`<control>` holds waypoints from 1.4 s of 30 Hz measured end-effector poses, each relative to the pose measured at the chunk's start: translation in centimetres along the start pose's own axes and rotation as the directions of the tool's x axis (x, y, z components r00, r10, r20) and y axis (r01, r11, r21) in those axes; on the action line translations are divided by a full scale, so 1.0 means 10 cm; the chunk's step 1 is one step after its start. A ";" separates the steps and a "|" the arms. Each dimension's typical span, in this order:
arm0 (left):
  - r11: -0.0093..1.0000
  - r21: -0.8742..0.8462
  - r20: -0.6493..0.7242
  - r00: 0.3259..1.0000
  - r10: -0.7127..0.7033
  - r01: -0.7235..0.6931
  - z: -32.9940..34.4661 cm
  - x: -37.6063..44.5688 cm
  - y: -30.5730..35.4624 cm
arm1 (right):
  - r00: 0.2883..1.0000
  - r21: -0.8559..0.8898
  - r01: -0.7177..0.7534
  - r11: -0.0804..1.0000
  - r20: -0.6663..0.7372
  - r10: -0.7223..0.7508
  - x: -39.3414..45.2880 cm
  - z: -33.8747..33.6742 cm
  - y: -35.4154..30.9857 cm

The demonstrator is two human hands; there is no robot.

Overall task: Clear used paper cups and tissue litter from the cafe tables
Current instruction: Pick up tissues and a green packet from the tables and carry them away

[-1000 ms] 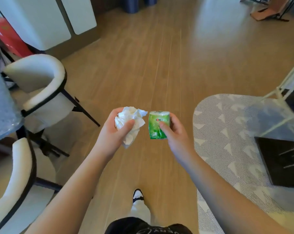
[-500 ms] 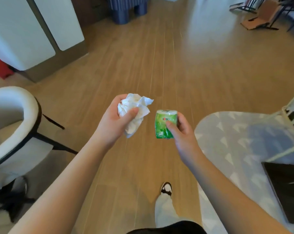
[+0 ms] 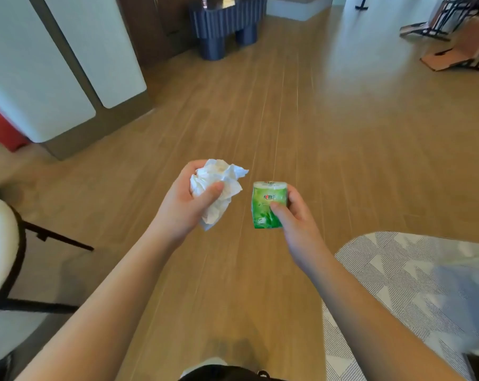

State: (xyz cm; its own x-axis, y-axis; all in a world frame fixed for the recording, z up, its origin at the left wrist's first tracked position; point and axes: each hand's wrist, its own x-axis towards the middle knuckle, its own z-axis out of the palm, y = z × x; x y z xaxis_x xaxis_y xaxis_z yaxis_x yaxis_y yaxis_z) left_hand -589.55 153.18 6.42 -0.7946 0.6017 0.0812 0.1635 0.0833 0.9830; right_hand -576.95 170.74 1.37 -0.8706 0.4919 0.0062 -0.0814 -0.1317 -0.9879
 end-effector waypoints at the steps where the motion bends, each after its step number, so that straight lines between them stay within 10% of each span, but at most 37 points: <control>1: 1.000 -0.004 -0.008 1.000 0.000 0.000 -0.01 0.19 -0.03 | 1.000 -0.001 0.002 1.000 0.005 -0.002 0.20 -0.01 0.00; 20: 0.998 -0.052 -0.005 1.000 -0.021 0.020 -0.55 4.01 -0.64 | 0.999 -0.001 0.008 1.000 -0.032 -0.008 4.06 0.10 -0.01; 42: 0.996 -0.055 0.013 0.998 -0.065 0.066 0.61 8.15 -0.81 | 1.000 -0.001 0.026 1.000 -0.009 -0.026 8.11 -1.49 -0.25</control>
State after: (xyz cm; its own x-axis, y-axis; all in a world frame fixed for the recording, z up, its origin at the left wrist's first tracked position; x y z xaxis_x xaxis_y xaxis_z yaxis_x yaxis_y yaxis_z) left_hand -652.09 206.38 4.07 -0.7962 0.6048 0.0146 0.0785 0.0794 0.9937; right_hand -640.09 223.79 2.05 -0.8636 0.5033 0.0304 -0.1035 -0.1178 -0.9876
